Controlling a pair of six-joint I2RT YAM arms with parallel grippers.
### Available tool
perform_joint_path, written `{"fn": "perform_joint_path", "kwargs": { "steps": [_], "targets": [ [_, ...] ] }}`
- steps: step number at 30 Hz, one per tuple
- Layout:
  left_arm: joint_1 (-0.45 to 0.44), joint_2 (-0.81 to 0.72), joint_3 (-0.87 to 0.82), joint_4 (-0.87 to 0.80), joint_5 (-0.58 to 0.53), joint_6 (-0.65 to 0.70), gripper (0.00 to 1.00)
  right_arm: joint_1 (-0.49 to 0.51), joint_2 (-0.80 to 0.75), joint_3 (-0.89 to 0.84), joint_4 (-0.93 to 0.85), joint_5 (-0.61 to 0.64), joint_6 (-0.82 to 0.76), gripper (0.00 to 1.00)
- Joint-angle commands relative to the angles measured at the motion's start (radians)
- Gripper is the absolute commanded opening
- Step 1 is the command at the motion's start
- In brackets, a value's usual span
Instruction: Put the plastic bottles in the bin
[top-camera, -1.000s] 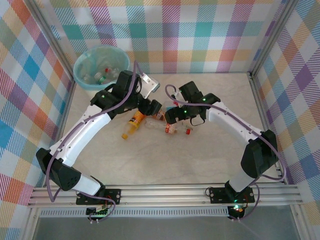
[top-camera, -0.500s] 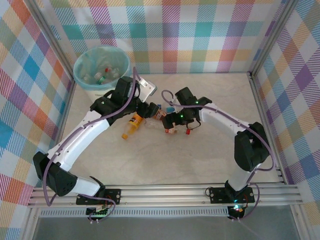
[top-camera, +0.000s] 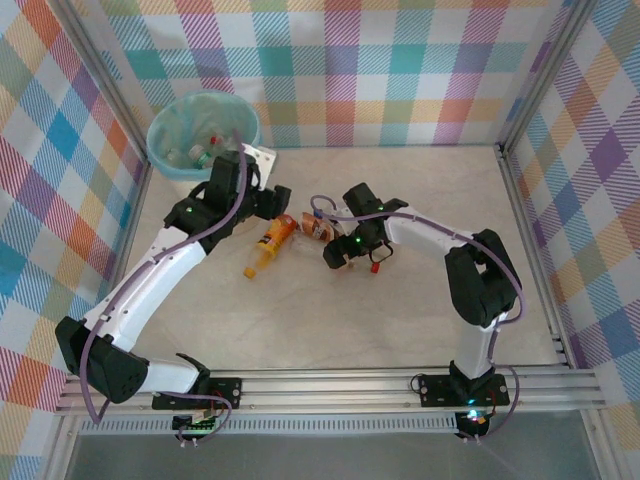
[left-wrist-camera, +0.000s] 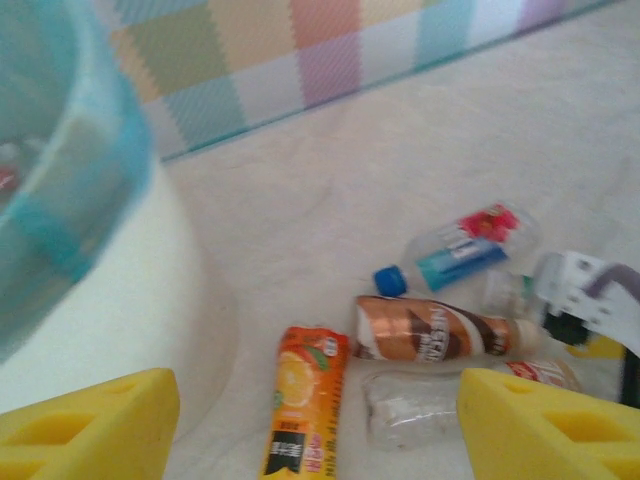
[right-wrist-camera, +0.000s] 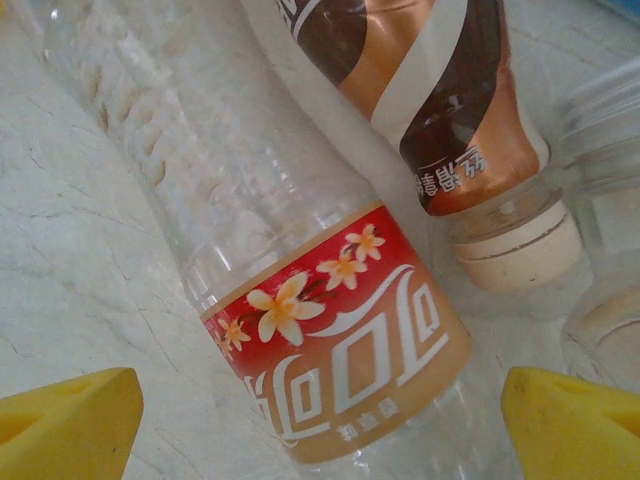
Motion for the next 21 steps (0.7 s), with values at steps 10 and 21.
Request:
{"fn": "perform_joint_path", "kwargs": {
  "steps": [10, 21],
  "targets": [
    [0.057, -0.041, -0.019, 0.033, -0.036, -0.088, 0.74, 0.069, 0.073, -0.005, -0.013, 0.035, -0.042, 0.91],
    [0.060, -0.049, -0.025, 0.038, -0.039, -0.088, 0.74, 0.086, 0.075, -0.017, -0.034, 0.043, -0.050, 0.72]
  ]
}}
